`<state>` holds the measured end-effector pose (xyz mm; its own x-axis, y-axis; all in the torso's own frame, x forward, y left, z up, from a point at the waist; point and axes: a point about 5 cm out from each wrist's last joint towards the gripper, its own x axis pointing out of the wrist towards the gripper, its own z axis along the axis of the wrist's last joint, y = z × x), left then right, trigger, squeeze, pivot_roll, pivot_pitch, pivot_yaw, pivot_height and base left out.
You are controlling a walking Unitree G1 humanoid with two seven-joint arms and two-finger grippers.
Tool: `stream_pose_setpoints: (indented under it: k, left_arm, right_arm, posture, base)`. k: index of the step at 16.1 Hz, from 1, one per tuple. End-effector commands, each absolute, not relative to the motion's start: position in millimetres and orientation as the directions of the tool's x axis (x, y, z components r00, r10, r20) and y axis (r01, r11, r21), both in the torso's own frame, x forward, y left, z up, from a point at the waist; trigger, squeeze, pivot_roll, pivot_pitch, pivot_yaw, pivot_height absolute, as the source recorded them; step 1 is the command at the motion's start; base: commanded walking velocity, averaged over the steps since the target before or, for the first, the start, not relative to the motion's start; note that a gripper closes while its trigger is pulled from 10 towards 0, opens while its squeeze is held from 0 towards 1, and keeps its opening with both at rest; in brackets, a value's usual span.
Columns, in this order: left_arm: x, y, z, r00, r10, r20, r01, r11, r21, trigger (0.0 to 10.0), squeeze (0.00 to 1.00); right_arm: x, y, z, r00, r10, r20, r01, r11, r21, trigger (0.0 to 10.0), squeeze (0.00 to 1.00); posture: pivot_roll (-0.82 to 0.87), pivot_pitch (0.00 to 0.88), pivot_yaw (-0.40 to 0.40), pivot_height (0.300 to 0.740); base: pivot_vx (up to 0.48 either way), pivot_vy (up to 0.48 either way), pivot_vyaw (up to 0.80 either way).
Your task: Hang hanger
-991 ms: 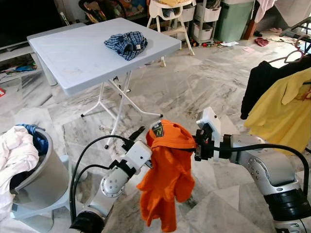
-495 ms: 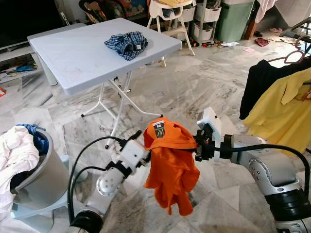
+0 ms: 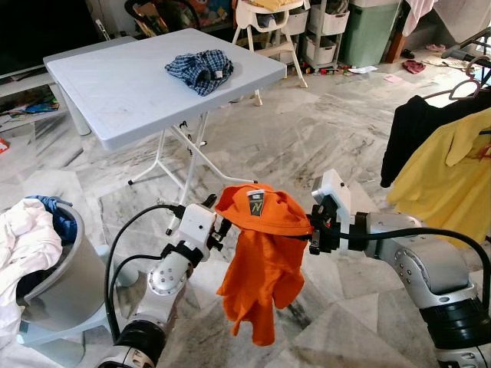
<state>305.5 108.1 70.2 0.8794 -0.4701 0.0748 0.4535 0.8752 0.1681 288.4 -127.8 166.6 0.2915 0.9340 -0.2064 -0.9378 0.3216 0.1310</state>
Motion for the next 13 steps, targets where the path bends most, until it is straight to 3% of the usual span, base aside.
stream_pose_setpoints:
  k: [1, 7, 13]
  left_arm:
    - [308, 109, 74, 0.876, -0.473, 0.09, 0.455, 0.875, 0.167, 0.0, 0.0]
    - [305, 98, 71, 0.838, -0.54, 0.079, 0.534, 0.841, 0.082, 0.0, 0.0]
    - [313, 120, 64, 0.904, -0.427, 0.033, 0.428, 0.904, -0.005, 0.0, 0.0]
  right_arm:
    - [289, -125, 173, 0.281, 0.939, -0.199, -0.948, 0.304, 0.097, 0.0, 0.0]
    - [289, -123, 172, 0.276, 0.939, -0.205, -0.95, 0.299, 0.092, 0.0, 0.0]
    - [288, -126, 175, 0.283, 0.937, -0.202, -0.949, 0.305, 0.082, 0.0, 0.0]
  posture:
    - [-0.15, 0.0, 0.047, 0.74]
    - [-0.15, 0.0, 0.049, 0.74]
    - [-0.16, 0.0, 0.048, 0.74]
  base:
    - [0.0, 0.0, 0.0]
    - [0.0, 0.0, 0.0]
    - [0.0, 0.0, 0.0]
